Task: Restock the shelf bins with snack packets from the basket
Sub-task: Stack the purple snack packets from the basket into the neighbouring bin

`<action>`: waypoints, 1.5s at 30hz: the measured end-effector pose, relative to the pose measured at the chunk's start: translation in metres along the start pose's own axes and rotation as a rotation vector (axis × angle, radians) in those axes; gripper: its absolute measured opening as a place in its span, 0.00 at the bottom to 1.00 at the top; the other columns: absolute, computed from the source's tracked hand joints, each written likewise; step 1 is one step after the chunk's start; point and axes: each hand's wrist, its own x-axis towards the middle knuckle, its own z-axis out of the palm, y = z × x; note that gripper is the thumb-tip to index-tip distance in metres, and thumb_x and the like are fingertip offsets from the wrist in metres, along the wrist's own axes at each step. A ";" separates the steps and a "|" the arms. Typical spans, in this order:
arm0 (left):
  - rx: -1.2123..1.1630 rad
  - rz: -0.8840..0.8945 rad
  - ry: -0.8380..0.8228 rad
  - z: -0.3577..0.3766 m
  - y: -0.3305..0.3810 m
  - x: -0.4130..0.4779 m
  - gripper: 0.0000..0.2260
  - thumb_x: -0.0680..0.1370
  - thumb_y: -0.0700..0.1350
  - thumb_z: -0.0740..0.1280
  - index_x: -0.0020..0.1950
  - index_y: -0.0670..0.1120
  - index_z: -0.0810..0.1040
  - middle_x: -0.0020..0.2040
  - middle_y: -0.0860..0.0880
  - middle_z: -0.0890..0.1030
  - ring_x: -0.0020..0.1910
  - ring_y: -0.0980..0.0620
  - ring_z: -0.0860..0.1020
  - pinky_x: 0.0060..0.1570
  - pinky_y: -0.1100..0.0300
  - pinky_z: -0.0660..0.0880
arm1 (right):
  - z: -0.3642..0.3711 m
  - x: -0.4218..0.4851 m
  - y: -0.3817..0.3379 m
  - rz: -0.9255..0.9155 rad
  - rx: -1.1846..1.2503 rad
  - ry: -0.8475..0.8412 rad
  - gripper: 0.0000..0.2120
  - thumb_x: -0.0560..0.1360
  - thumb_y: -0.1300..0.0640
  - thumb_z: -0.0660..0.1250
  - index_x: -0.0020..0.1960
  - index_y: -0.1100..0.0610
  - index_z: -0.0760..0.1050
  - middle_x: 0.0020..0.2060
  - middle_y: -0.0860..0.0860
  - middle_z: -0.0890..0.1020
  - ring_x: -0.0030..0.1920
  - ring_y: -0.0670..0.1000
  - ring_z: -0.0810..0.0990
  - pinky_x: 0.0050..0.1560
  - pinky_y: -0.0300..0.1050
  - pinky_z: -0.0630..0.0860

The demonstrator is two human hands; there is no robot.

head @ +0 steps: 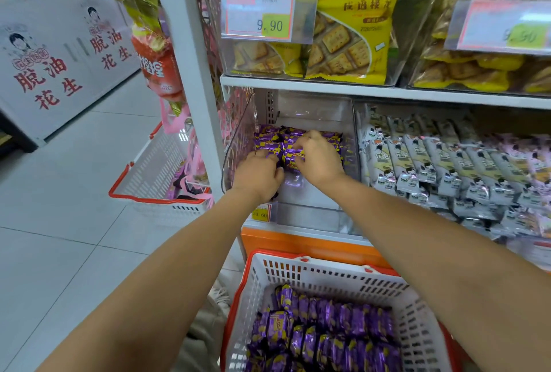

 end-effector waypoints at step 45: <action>-0.048 0.188 -0.711 0.314 0.103 -0.154 0.28 0.81 0.50 0.63 0.78 0.59 0.54 0.79 0.39 0.44 0.75 0.34 0.55 0.65 0.41 0.69 | 0.182 -0.309 0.190 0.591 0.236 -0.706 0.30 0.79 0.60 0.62 0.78 0.58 0.55 0.78 0.56 0.53 0.77 0.58 0.52 0.76 0.51 0.54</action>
